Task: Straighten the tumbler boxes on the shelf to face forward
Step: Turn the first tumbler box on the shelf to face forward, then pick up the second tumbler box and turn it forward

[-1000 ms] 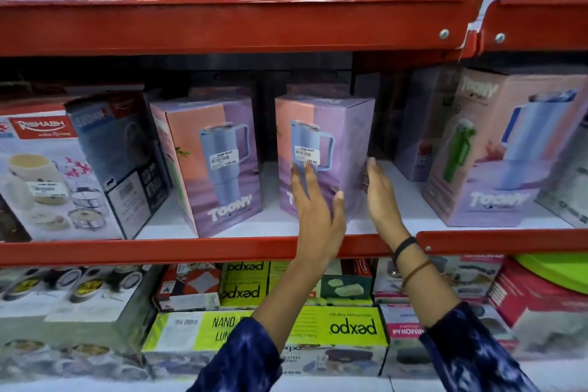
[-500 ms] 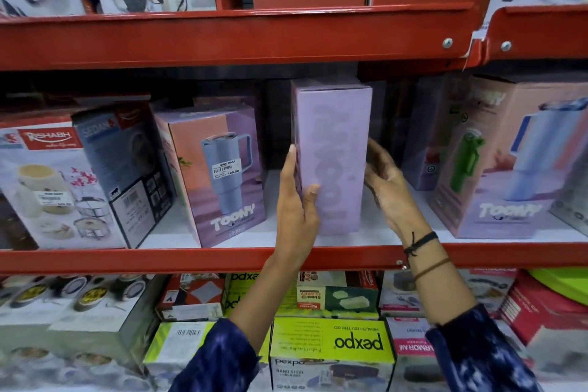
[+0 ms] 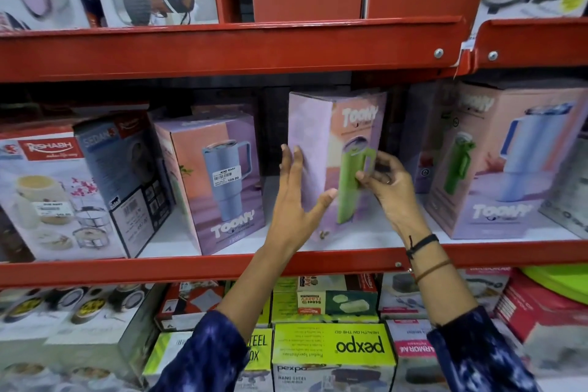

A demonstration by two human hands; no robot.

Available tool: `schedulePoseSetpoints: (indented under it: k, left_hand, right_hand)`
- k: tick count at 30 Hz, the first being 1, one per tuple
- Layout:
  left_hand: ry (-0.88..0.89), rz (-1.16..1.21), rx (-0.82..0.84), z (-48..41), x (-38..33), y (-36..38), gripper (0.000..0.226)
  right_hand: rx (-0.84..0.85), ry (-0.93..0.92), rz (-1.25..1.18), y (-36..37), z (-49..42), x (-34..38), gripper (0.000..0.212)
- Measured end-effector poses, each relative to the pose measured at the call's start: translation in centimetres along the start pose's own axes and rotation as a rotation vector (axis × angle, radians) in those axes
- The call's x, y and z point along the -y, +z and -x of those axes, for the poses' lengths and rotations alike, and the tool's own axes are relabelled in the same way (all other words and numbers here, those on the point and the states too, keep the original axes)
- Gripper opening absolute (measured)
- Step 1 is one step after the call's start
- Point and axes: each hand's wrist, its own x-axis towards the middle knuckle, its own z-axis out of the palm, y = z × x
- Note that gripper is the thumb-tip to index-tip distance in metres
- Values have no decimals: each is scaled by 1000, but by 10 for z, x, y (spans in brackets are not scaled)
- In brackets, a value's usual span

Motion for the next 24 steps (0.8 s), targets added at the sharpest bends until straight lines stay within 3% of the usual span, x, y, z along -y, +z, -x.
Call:
schedulePoseSetpoints:
  k: [6,17,19,21,24]
  left_hand:
    - [-82,-53,-25,-2,4,-8,67]
    - [-160,-90,-18,-3,23,-10,67]
    - [-151,-91,1,-2,23,-12,66]
    - [-110,-101,4,5,21,-17,61]
    - [29,-132,-74,22,17,-27,53]
  right_hand:
    - [-101,-23,111,4,9,-8,23]
    - [-123,33,225,9,23,-14,19]
    - [-143,55,215,12,28,-13,26]
    - [-240,36,238,20,40,-8,34]
    - [-425,-171,311,41,66,2,29]
